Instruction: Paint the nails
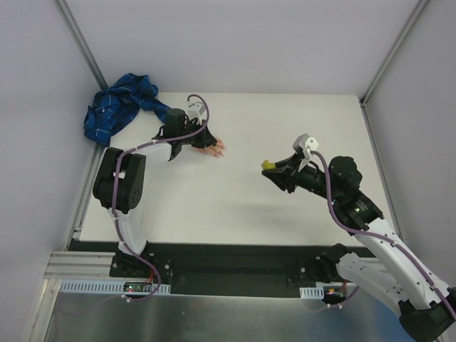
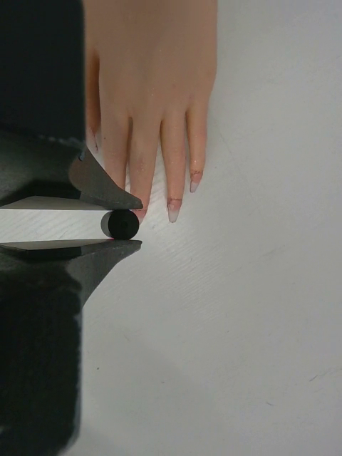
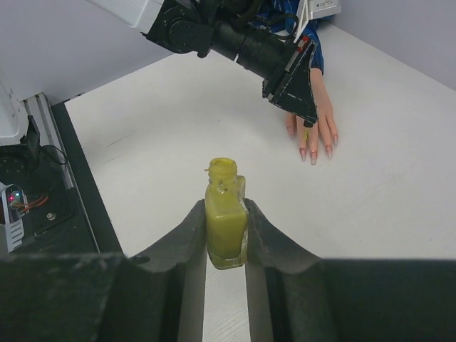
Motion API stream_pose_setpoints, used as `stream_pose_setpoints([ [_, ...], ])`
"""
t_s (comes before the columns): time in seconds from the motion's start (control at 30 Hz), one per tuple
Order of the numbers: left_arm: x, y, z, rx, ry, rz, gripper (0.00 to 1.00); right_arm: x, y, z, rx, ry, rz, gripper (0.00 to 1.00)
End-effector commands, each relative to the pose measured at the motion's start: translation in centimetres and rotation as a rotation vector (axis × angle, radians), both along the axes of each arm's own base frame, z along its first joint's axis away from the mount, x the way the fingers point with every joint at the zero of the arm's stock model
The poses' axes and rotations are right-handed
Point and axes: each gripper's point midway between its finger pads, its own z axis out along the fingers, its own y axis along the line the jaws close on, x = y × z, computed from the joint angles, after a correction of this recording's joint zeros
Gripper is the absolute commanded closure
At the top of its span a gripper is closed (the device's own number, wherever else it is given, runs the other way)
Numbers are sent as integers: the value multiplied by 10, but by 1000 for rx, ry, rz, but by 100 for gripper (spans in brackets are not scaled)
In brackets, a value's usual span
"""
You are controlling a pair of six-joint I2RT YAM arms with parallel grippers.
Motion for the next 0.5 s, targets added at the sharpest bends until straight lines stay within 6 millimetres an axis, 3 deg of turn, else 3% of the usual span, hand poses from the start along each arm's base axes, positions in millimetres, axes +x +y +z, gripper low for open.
stream_pose_setpoints([
  [0.0, 16, 2, 6, 1, -21, 66, 100, 4, 1, 15, 44, -44, -7, 100],
  [0.47, 17, -1, -18, 18, 38, 94, 100, 5, 0, 11, 40, -34, -10, 100],
])
